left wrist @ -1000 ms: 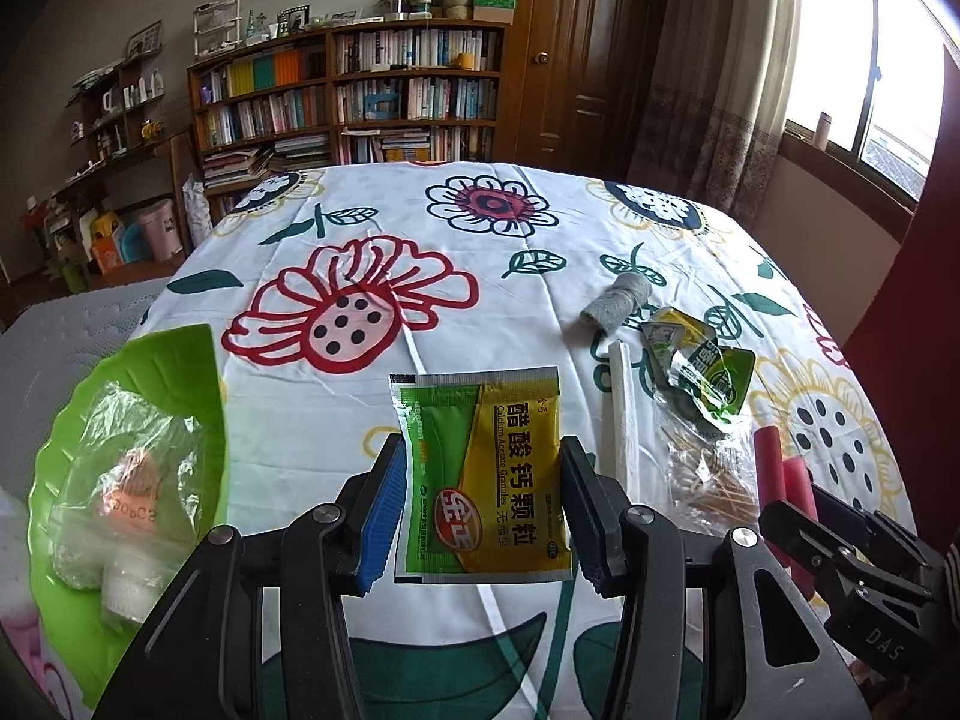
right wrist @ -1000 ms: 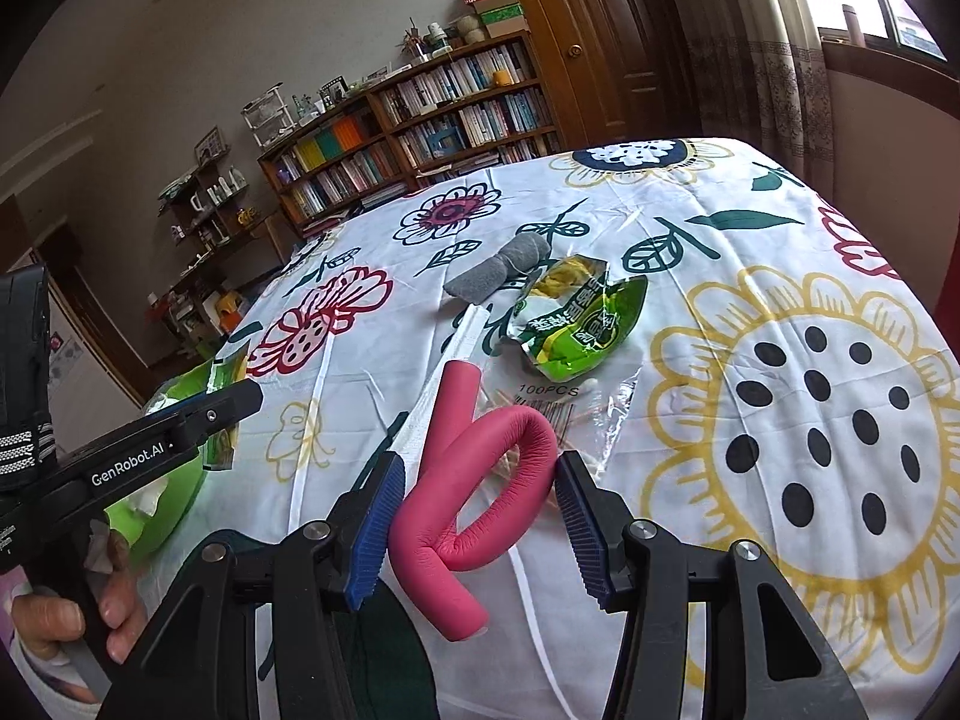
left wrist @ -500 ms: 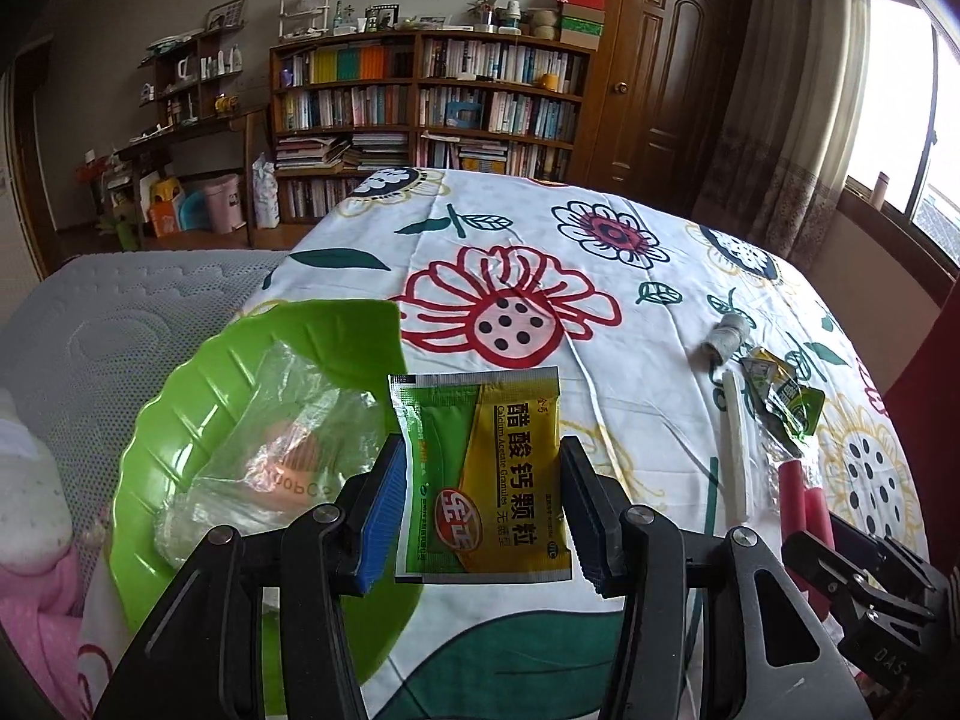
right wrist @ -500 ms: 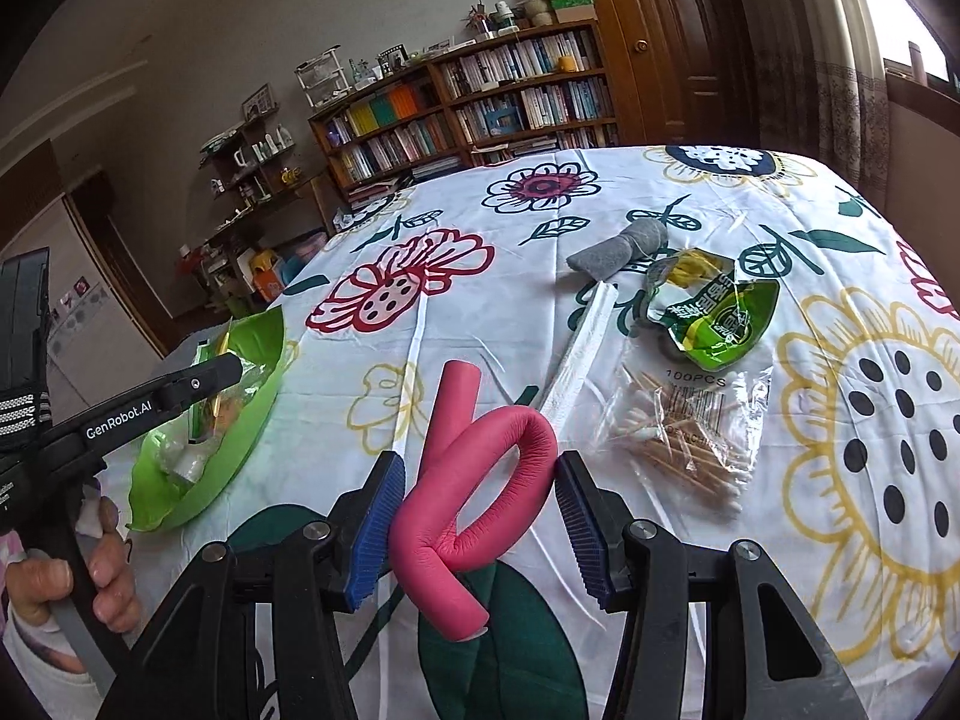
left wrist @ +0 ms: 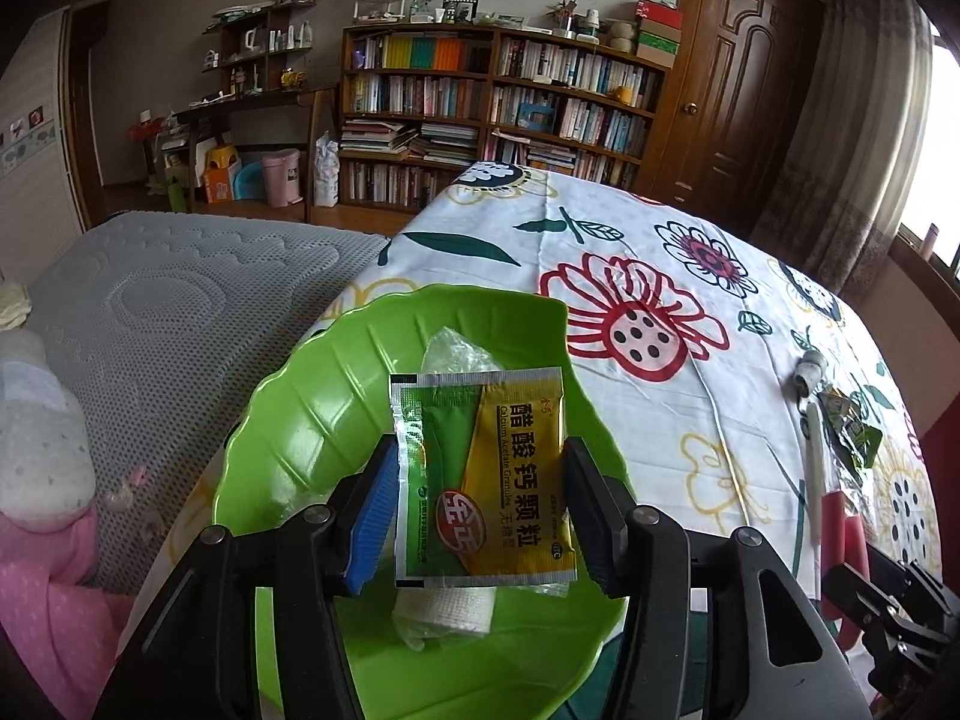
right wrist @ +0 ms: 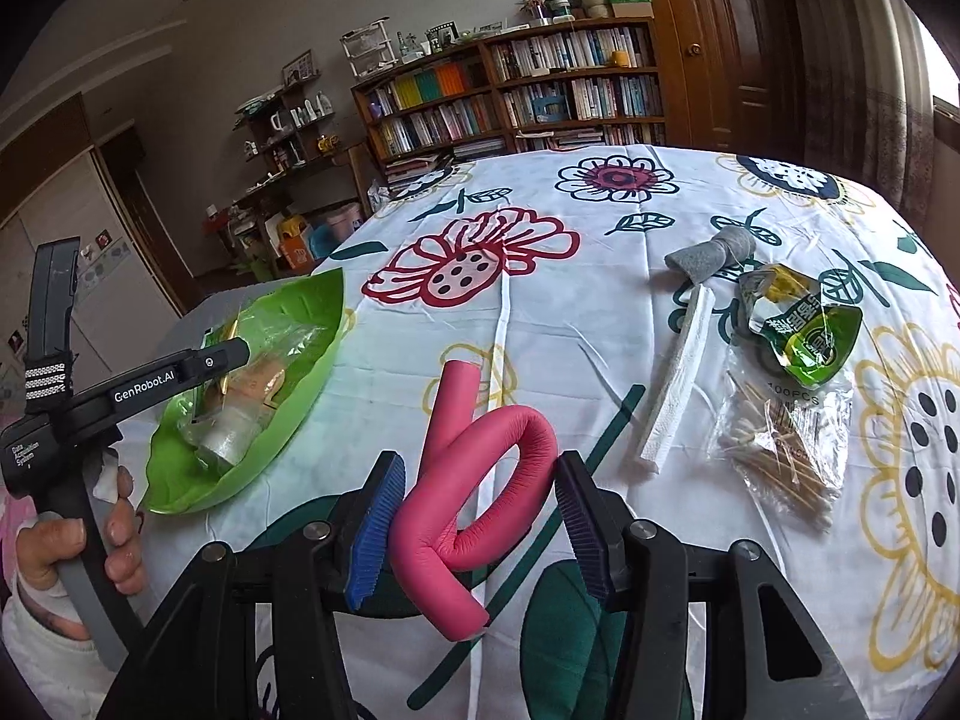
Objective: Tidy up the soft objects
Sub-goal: 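Carry the green sachet into the green plate and open the left gripper while the right lifts the pink tube, then lower the pink foam tube into the green plate and open the right gripper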
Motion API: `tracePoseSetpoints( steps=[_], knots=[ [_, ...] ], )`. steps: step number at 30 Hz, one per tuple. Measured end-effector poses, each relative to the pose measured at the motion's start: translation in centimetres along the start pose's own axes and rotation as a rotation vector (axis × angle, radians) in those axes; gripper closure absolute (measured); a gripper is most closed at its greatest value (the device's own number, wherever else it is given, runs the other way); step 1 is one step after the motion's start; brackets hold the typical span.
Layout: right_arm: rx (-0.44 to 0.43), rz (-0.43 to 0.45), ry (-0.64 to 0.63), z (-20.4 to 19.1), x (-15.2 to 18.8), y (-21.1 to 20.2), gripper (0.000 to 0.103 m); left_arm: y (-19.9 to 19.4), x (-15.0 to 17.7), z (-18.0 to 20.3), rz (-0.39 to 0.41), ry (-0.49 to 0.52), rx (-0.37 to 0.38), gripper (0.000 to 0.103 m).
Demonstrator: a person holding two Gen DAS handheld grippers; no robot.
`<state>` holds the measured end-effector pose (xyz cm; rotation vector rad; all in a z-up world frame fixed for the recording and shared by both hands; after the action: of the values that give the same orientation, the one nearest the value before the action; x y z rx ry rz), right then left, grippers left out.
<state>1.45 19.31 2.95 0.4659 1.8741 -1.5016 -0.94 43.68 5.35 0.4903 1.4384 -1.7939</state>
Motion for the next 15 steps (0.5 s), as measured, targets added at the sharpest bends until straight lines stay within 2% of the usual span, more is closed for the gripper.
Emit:
tracePoseSetpoints(
  steps=[1,15],
  knots=[
    [-0.002,-0.001,-0.005,-0.3,0.0,0.1,0.048,0.0,0.0,-0.4,0.0,-0.008,-0.001,0.044],
    [-0.061,0.02,-0.083,-4.7,-1.6,0.3,0.048,-1.3,0.3,-3.9,0.014,-0.078,-0.025,0.044]
  ],
)
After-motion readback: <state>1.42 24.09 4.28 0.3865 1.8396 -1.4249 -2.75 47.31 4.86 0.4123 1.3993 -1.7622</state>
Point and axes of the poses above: each gripper's, at about its wrist camera, not at the fingertips, and y roughly the way its jaws point, z to its right, x to its underside, the point moved 3 cm from there along y, roughly the way its jaws point, and after that the axes turned 13 degrees about x, right-handed, at the moved point
